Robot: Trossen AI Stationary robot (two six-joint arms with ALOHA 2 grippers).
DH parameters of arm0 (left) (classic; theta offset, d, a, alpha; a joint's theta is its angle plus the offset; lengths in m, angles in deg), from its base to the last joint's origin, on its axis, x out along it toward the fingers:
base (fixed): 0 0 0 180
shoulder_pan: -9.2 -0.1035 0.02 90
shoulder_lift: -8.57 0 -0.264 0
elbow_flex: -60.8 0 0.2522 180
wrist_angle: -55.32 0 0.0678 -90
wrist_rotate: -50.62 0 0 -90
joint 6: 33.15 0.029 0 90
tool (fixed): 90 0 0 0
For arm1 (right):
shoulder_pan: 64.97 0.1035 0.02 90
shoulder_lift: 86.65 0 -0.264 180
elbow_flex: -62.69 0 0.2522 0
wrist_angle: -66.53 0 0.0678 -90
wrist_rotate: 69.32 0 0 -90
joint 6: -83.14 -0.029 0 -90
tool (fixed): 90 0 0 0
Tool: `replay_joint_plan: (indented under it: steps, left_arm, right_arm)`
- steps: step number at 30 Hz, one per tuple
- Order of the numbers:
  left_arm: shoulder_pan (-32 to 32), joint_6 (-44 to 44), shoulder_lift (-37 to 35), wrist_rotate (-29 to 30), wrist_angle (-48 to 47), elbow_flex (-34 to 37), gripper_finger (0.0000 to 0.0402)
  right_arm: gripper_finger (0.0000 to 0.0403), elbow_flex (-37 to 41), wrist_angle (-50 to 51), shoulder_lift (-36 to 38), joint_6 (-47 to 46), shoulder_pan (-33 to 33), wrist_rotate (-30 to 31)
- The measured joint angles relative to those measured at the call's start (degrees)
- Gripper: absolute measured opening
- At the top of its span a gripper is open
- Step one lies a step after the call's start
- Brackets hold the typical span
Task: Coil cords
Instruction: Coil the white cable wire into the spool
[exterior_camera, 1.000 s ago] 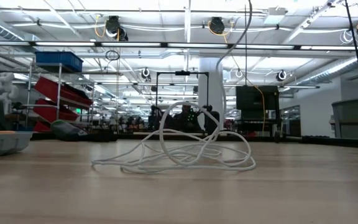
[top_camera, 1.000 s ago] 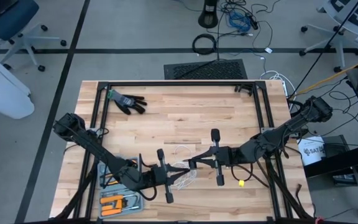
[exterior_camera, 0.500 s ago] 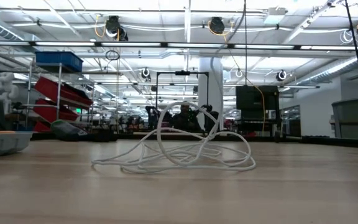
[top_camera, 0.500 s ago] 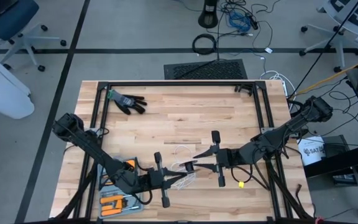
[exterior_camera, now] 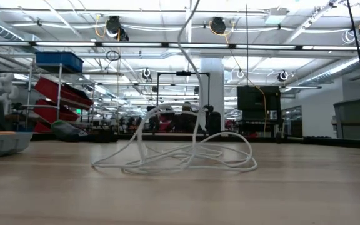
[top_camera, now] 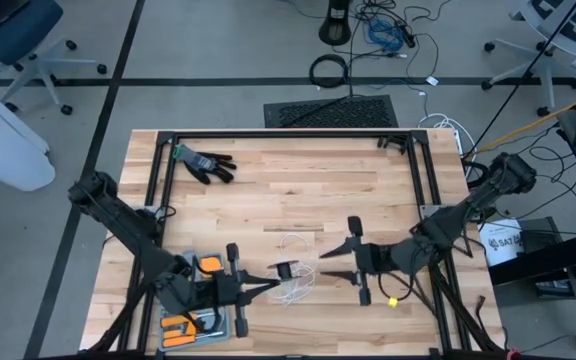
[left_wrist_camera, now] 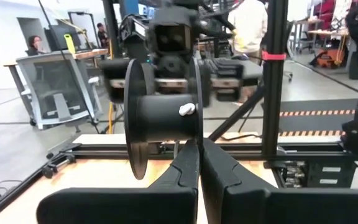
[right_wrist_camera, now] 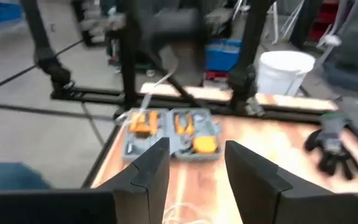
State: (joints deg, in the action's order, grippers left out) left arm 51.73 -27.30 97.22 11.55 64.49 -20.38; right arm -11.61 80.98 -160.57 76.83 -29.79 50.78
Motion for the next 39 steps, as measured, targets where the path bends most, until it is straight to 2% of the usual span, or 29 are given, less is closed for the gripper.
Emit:
replay_joint_plan:
  steps: [5, 9, 14, 18, 22, 25, 32, 39]
  left_arm:
    - [-0.02, -1.21, -2.85, -0.64, -6.42, 0.00, 0.0000]
    - [-0.16, -1.56, -5.45, -3.09, -10.99, 0.00, 0.0000]
    - [-0.09, -2.02, -8.41, -5.26, -13.71, 0.00, 0.0000]
    - [0.63, -3.65, -9.95, -6.66, -16.61, 0.00, 0.0000]
    - [1.63, -4.03, -10.26, -6.77, -18.41, 0.00, 0.0000]
    - [2.55, -4.05, -10.26, -6.68, -19.49, 0.00, 0.0000]
    - [4.77, -4.03, -11.08, -3.82, -19.70, 0.00, 0.0000]
    - [6.82, -3.81, -11.37, -0.22, -19.70, 0.00, 0.0000]
  right_arm:
    - [0.0136, 0.00, -0.94, -5.01, -2.94, 2.56, -0.31]
    - [0.0141, 0.00, -9.38, -11.31, -3.23, 2.78, -0.47]
    - [0.0178, 0.00, -19.12, -19.55, -0.33, 0.84, -6.39]
    - [0.0214, 0.02, -26.21, -24.84, 0.60, -1.46, -6.31]
    - [0.0225, 0.02, -33.38, -27.71, 3.48, -3.23, -7.54]
    - [0.0218, 0.00, -35.01, -28.50, 4.53, -4.12, -9.71]
    - [0.0189, 0.00, -33.80, -28.84, 5.96, -4.56, -10.51]
    - [0.0131, 0.00, -32.59, -28.84, 5.67, -4.85, -10.69]
